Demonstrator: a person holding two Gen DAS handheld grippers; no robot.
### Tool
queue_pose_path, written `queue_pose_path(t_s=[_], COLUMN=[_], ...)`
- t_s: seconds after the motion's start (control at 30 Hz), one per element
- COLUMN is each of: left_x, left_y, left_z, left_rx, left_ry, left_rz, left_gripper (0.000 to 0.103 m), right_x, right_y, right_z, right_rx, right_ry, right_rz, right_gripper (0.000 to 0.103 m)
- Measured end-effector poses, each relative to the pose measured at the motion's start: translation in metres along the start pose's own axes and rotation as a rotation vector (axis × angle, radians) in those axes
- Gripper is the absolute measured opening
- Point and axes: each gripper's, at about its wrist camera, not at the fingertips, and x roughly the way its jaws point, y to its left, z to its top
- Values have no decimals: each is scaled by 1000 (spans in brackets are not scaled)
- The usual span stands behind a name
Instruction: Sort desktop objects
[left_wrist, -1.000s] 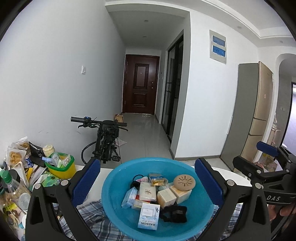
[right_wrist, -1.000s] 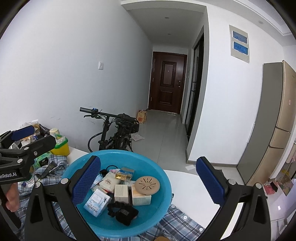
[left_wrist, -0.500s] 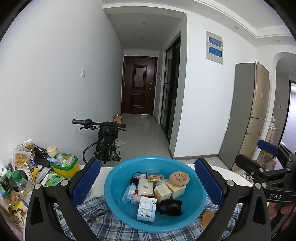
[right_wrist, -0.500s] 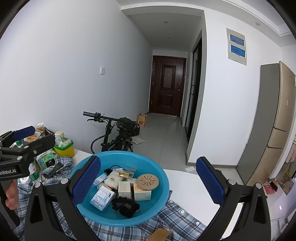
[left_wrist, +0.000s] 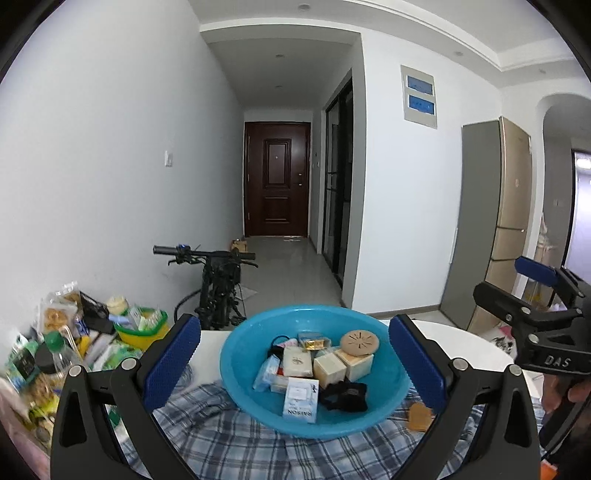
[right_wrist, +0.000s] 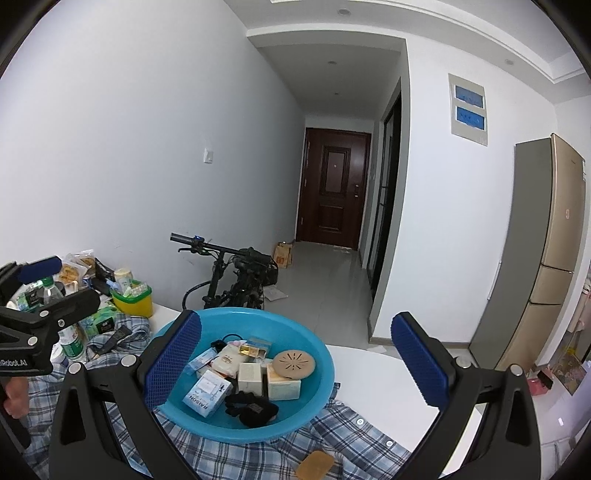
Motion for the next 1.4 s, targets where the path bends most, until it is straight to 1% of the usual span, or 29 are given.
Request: queue_pose_path(t_s=[0.07,0.2,0.3,0.43,0.53,0.63,0.7,0.77,0.9,0.97,1.03,1.17,1.23,1.3,1.4], left_x=[-5,-15,-23,-26,-28,-30,-31,-33,-41,-44,-44,-40,-38,-38,-38], left_y=[4,8,12,9,9,15,21,24,17,13,11,8,8,8,4], left_z=[-6,-17,-28,-44,-57,-70,-76,-83,-99,-108,-117,-137,-145,-153,-164], left_rx=[-6,15,-14,5,21,-24,-63,-94,-80,-80,-78,-82,-98,-110,-98], left_ry=[-12,-15,-16,13,12,21,33,21,-4,-3,9,41,54,50,54], left_rz=[11,32,15,-5,28,16,-3,-3,28,25,13,13,10,15,27], left_gripper=[103,103,103,103,103,103,103,103,103,103,103,103,103,103,103], right_x=[-7,-22,-27,-28,-28,-31,-36,-42,-53,-56,-58,-55,-55,-56,-56], right_y=[2,4,2,3,1,0,0,2,7,6,5,5,5,6,7], right_z=[-3,-10,-16,-31,-44,-56,-63,-70,-81,-89,-97,-113,-121,-129,-143], right_rx=[-4,1,17,29,40,56,51,41,19,30,52,74,78,80,84], right_ry=[-11,-23,-31,-12,13,27,25,15,-5,-11,-16,16,35,44,64], right_rz=[11,30,34,39,41,39,22,7,-17,-22,-7,12,4,-12,-22], right_gripper=[102,102,102,102,102,102,102,102,102,102,102,102,102,102,102])
